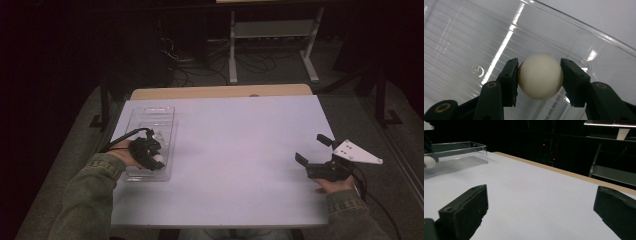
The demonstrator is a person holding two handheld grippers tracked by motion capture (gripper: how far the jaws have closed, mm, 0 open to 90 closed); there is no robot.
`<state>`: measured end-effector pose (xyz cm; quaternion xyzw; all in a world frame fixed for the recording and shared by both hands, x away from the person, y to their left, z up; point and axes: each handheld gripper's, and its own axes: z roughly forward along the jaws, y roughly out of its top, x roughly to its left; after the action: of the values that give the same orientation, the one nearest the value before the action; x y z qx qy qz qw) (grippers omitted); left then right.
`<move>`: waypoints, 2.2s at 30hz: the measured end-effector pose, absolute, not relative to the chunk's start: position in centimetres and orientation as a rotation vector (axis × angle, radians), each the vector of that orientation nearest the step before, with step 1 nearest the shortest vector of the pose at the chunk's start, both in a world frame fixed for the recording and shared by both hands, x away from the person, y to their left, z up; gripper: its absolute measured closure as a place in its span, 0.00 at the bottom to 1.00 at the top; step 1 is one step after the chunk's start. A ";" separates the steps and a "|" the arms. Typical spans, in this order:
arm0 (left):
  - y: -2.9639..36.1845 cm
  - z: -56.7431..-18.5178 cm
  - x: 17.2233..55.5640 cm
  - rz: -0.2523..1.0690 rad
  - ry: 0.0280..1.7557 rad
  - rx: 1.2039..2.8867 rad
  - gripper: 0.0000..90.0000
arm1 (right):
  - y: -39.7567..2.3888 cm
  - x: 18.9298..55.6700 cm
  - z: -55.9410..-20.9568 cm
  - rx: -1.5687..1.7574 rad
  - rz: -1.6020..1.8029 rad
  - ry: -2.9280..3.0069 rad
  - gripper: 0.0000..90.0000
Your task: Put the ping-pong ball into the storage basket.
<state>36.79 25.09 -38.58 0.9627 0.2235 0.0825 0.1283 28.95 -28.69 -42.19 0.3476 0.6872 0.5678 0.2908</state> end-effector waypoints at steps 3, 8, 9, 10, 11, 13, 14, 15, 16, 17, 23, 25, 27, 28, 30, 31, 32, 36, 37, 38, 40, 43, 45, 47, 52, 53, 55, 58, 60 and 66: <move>25.2 -38.4 36.8 0.261 0.671 2.786 0.51 | -28.7 28.9 -42.2 0.926 1.514 1.832 0.00; 25.3 -37.8 36.7 0.273 0.700 2.732 0.44 | -28.6 28.9 -42.2 0.920 1.514 1.836 0.00; 25.4 -37.7 36.7 0.281 0.706 2.726 0.43 | -28.6 28.9 -42.2 0.920 1.514 1.836 0.00; 25.5 -37.6 36.7 0.290 0.709 2.725 0.43 | -28.6 28.9 -42.2 0.920 1.514 1.836 0.00; 25.5 -37.5 36.6 0.300 0.726 2.718 0.41 | -28.6 28.9 -42.2 0.918 1.513 1.836 0.00; 25.8 -37.3 36.6 0.313 0.741 2.705 0.39 | -28.6 28.9 -42.1 0.921 1.515 1.835 0.00; 25.9 -37.2 36.6 0.319 0.751 2.697 0.37 | -28.6 28.9 -42.1 0.922 1.515 1.834 0.00; 26.0 -37.0 36.6 0.321 0.757 2.695 0.35 | -28.7 28.8 -42.1 0.922 1.514 1.833 0.00; 26.1 -36.9 36.6 0.324 0.767 2.689 0.33 | -28.7 28.8 -42.1 0.922 1.514 1.832 0.00; 26.2 -36.8 36.6 0.326 0.775 2.684 0.33 | -28.7 28.8 -42.1 0.923 1.513 1.831 0.00; 26.8 -35.6 36.1 0.352 0.770 2.601 0.26 | -28.7 28.8 -42.1 0.923 1.512 1.832 0.00; 26.9 -35.1 35.9 0.375 0.784 2.567 0.18 | -28.7 28.8 -42.1 0.923 1.511 1.832 0.00; 27.1 -34.7 35.7 0.400 0.796 2.539 0.13 | -28.7 28.8 -42.1 0.924 1.511 1.831 0.00; 27.1 -34.6 35.6 0.414 0.806 2.528 0.11 | -28.7 28.8 -42.1 0.924 1.511 1.831 0.00; 27.2 -34.4 35.5 0.426 0.813 2.511 0.08 | -28.6 28.8 -42.1 0.922 1.512 1.830 0.00; 27.2 -34.3 35.4 0.417 0.811 2.505 0.06 | -28.6 28.8 -42.1 0.922 1.511 1.830 0.00; 27.2 -34.3 35.3 0.413 0.806 2.503 0.03 | -28.6 28.8 -42.1 0.923 1.512 1.830 0.00; 27.3 -34.3 34.9 0.418 0.799 2.477 0.03 | -28.7 28.8 -42.1 0.923 1.511 1.828 0.00; 27.4 -34.3 34.9 0.416 0.799 2.469 0.02 | -28.7 28.7 -42.1 0.924 1.512 1.827 0.00; 27.4 -34.4 34.8 0.415 0.805 2.462 0.02 | -28.7 28.7 -42.1 0.925 1.513 1.826 0.00; 27.4 -34.5 34.7 0.413 0.811 2.451 0.02 | -28.7 28.8 -42.1 0.922 1.512 1.828 0.00; 27.3 -34.5 34.4 0.414 0.798 2.446 0.00 | -28.6 28.7 -42.1 0.922 1.511 1.828 0.00; 27.2 -34.6 34.2 0.425 0.801 2.430 0.00 | -28.7 28.8 -42.1 0.924 1.511 1.828 0.00; 27.0 -34.6 34.0 0.437 0.811 2.420 0.00 | -28.7 28.8 -42.1 0.924 1.511 1.828 0.00; 27.0 -34.7 33.7 0.456 0.813 2.413 0.00 | -28.6 28.7 -42.1 0.925 1.513 1.828 0.00; 27.1 -34.8 33.4 0.473 0.817 2.400 0.00 | -28.6 28.7 -42.1 0.925 1.513 1.828 0.00; 27.1 -34.8 33.1 0.478 0.816 2.385 0.00 | -28.7 28.7 -42.1 0.924 1.514 1.825 0.00; 27.3 -34.9 32.8 0.482 0.821 2.365 0.00 | -28.7 28.8 -42.1 0.924 1.511 1.829 0.00; 27.3 -35.0 32.6 0.485 0.823 2.359 0.00 | -28.7 28.8 -42.1 0.926 1.510 1.829 0.00; 27.5 -35.4 32.1 0.486 0.828 2.333 0.00 | -28.7 28.8 -42.1 0.926 1.512 1.830 0.00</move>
<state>32.11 27.52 -35.45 0.8809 0.3126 0.1833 0.3045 28.78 -28.66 -42.13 0.3475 0.6868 0.5674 0.2926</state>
